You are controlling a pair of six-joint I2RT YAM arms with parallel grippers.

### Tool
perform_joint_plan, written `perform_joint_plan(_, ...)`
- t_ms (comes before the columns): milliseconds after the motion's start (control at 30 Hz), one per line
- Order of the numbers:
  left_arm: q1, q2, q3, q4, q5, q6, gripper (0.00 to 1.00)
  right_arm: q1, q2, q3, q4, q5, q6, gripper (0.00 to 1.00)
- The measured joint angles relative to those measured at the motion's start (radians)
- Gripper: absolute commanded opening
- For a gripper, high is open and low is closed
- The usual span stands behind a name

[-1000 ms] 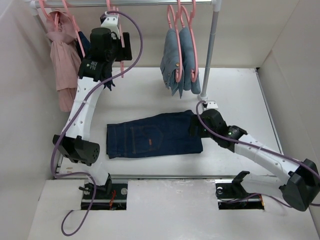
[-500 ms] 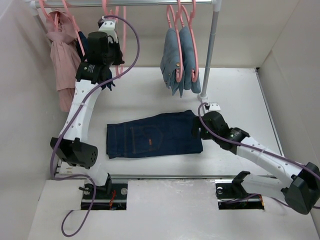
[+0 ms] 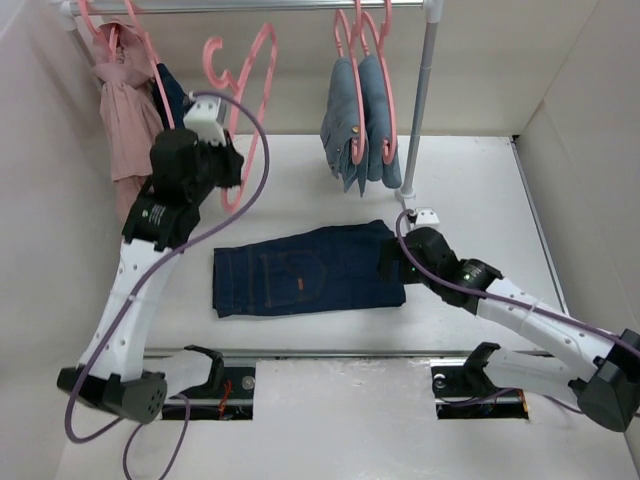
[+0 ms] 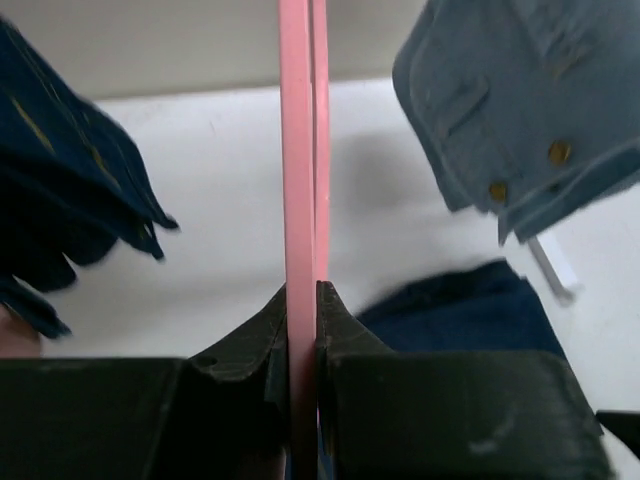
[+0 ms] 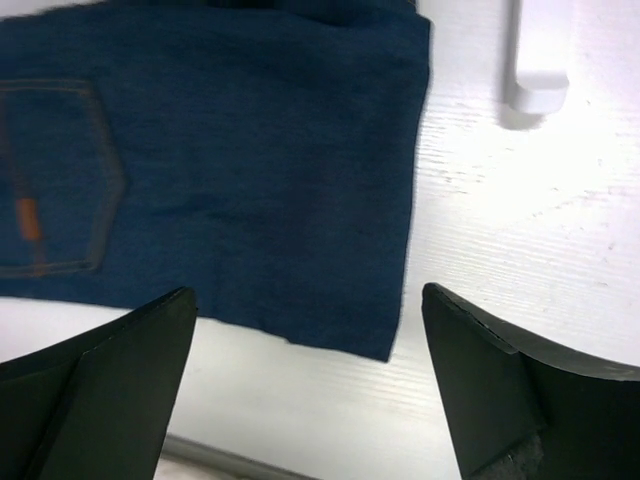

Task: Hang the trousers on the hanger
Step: Pick up the hanger from the clothesline.

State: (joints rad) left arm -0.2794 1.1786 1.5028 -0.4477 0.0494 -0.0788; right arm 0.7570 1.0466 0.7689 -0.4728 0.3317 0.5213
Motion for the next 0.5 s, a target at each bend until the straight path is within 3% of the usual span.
perform_joint_plan(267, -0.002, -0.236, -0.450, -0.015, 0.097, -0.110, 0.00, 0.162, -0.044, 0.151, -0.009, 0.051, 0.048, 0.99)
perform_joint_plan(500, -0.047, -0.342, -0.687, 0.016, 0.141, -0.201, 0.00, 0.220, 0.127, 0.204, 0.220, -0.024, 0.276, 0.99)
